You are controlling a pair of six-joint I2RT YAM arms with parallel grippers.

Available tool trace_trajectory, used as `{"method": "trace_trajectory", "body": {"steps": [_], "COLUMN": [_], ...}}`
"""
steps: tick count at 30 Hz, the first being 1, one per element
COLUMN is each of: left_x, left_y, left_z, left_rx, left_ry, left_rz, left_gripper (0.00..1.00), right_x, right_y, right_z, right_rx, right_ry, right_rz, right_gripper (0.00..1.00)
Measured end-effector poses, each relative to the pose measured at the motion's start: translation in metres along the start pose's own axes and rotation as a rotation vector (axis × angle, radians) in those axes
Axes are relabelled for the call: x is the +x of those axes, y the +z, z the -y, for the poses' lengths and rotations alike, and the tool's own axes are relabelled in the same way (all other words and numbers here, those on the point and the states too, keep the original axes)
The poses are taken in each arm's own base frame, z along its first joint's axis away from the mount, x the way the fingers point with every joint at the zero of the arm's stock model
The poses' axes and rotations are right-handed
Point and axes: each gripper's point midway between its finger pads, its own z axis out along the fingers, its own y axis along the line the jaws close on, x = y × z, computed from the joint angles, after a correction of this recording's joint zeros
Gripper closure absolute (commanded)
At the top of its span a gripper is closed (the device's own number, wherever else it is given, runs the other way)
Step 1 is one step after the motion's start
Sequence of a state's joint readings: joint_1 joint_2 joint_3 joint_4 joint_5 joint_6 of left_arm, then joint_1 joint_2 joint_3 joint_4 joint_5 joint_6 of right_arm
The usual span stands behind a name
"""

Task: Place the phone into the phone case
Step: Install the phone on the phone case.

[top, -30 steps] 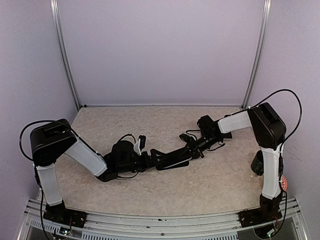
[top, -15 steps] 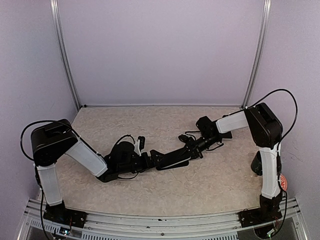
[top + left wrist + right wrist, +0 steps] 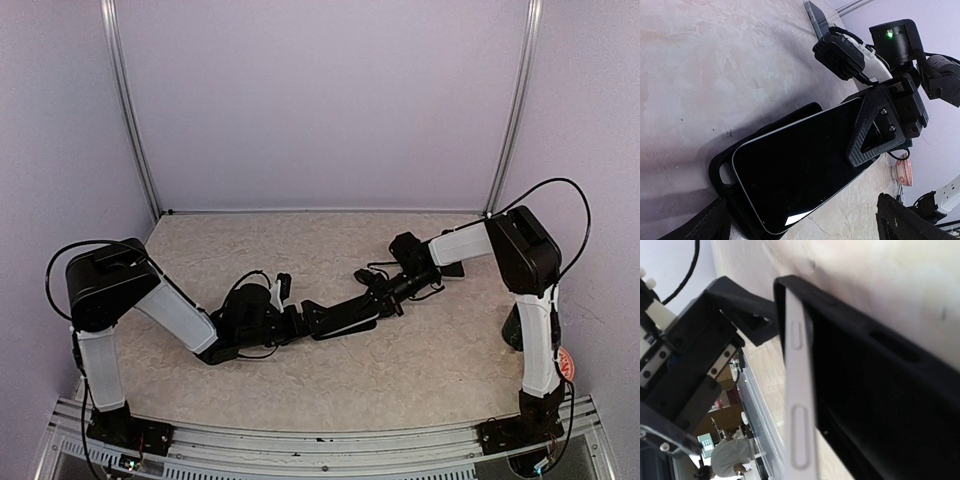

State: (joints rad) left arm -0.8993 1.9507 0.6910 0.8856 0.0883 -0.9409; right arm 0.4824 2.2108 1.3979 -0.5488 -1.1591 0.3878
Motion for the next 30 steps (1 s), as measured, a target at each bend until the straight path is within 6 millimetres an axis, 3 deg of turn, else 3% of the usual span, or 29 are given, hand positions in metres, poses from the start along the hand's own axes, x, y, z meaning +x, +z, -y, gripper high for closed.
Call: {"method": "trace_trajectory", "body": {"steps": [11,30], "left_x": [-0.001,-0.002], "left_y": [0.001,-0.002], "left_z": [0.0,-0.001], "left_rx": [-0.001,0.004], "left_ry": [-0.003,-0.005], "left_rz": [0.003,0.017], "left_gripper": [0.01,0.01], "right_x": [-0.002,-0.001], "right_y": [0.01,0.012], "right_z": [-0.006,-0.009], "right_rx": [-0.003,-0.005], "right_ry": [-0.01,-0.013], "right_rz": [-0.015,0.012], "right_gripper": [1.0,1.0]}}
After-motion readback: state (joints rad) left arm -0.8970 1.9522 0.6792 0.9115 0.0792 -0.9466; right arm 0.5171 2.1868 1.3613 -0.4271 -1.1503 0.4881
